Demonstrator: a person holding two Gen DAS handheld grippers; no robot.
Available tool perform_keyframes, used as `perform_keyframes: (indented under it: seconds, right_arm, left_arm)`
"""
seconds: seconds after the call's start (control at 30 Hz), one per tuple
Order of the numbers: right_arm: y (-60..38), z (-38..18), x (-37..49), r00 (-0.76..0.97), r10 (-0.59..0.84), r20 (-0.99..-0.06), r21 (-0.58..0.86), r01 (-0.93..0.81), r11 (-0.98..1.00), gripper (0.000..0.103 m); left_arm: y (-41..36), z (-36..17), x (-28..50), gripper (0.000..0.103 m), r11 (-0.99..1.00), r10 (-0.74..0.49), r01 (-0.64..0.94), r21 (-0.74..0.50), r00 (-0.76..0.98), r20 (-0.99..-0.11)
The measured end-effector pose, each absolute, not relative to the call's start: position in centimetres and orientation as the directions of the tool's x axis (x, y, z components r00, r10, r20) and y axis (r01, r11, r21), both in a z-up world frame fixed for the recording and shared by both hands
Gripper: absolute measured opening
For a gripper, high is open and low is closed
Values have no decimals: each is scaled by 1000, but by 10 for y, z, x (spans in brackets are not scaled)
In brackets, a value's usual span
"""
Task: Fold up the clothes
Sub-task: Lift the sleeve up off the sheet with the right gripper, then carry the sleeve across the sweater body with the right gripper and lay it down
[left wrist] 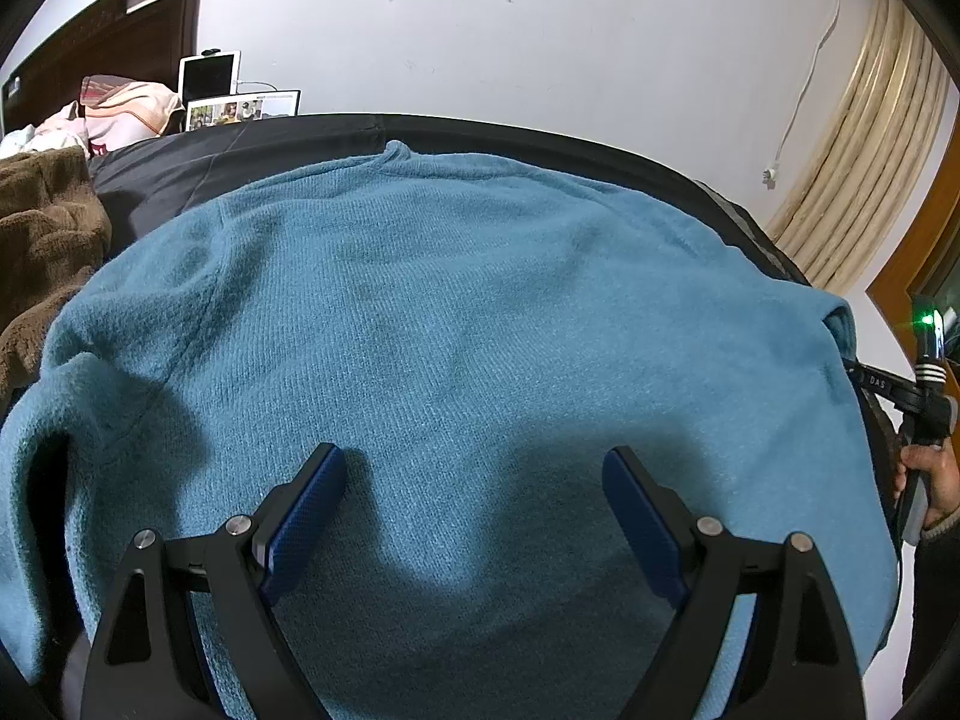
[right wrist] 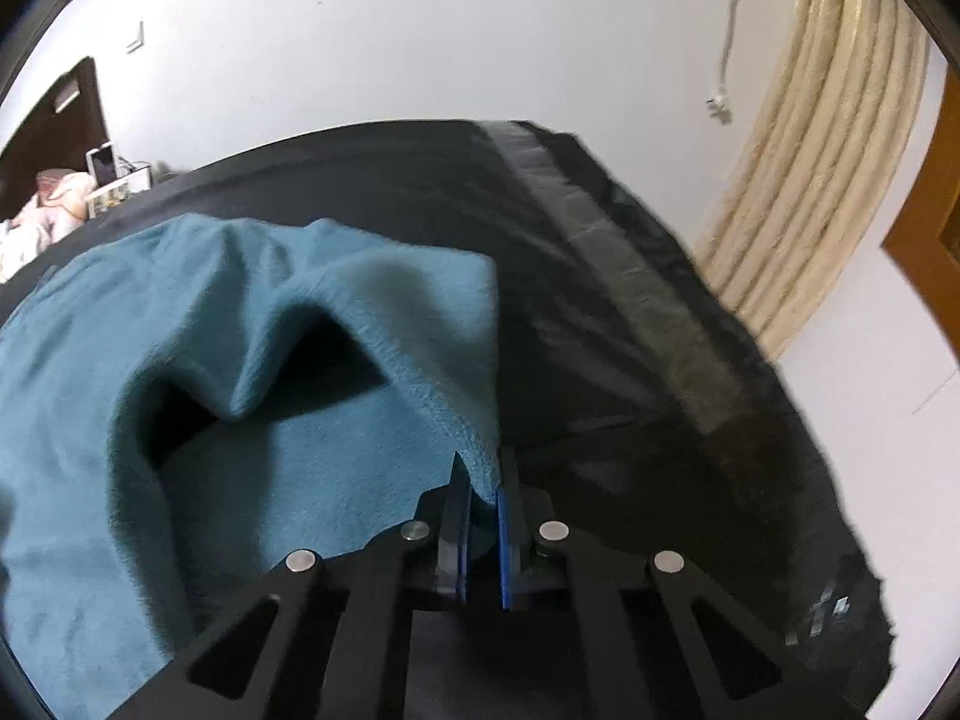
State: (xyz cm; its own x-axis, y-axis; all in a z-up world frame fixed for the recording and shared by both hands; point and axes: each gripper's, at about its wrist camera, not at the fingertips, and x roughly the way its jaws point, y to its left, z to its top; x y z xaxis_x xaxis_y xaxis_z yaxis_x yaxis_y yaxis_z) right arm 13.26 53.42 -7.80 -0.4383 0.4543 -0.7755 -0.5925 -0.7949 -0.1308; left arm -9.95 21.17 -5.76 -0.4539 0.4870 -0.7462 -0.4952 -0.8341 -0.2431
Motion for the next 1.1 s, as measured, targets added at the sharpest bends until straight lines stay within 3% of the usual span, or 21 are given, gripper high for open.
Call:
perform_keyframes:
  seconds: [0.13, 0.3, 0.4, 0.5, 0.6, 0.67, 0.7, 0.73, 0.77, 0.93, 1.1]
  right_arm:
    - [545, -41, 132, -371, 658, -655, -301, -671, -678, 7]
    - [499, 19, 111, -415, 826, -381, -460, -690, -559, 7]
    - [416, 36, 97, -586, 790, -179, -556, -603, -572, 7]
    - [315, 18, 96, -802, 595, -57, -735, -370, -568, 8]
    - [251, -22, 98, -891, 415, -186, -831, -83, -550, 11]
    - [236, -42, 98, -873, 359, -331, -798, 55, -600, 22]
    - [238, -49, 96, -850, 344, -398, -761, 96, -642, 45]
    - [243, -57, 96, -824, 332, -459, -715, 122, -688, 77]
    - [250, -61, 97, -802, 317, -506, -672, 137, -727, 82]
    - [287, -55, 116, -740, 194, -644, -432, 142, -891, 82]
    - [346, -29, 119, -743, 45, -667, -77, 9, -997, 82]
  left_arm:
    - [210, -57, -100, 90, -831, 494, -497, -251, -451, -744]
    - [207, -57, -101, 90, -827, 502, -499, -260, -447, -740]
    - [205, -57, -102, 90, -825, 507, -499, -266, -445, -738]
    - [205, -57, -102, 90, -824, 510, -499, -270, -444, -737]
    - [204, -57, -101, 90, -821, 515, -500, -275, -441, -735]
    - [203, -57, -101, 90, -819, 520, -500, -282, -439, -733]
    - [203, -56, -101, 90, -818, 522, -499, -285, -438, -732]
    - [203, -56, -101, 90, -818, 523, -499, -286, -437, -731]
    - [203, -56, -100, 90, -818, 523, -500, -286, -437, -732]
    - [205, -56, -100, 90, -819, 518, -501, -279, -438, -734]
    - [206, -56, -100, 90, -820, 517, -500, -278, -439, -735]
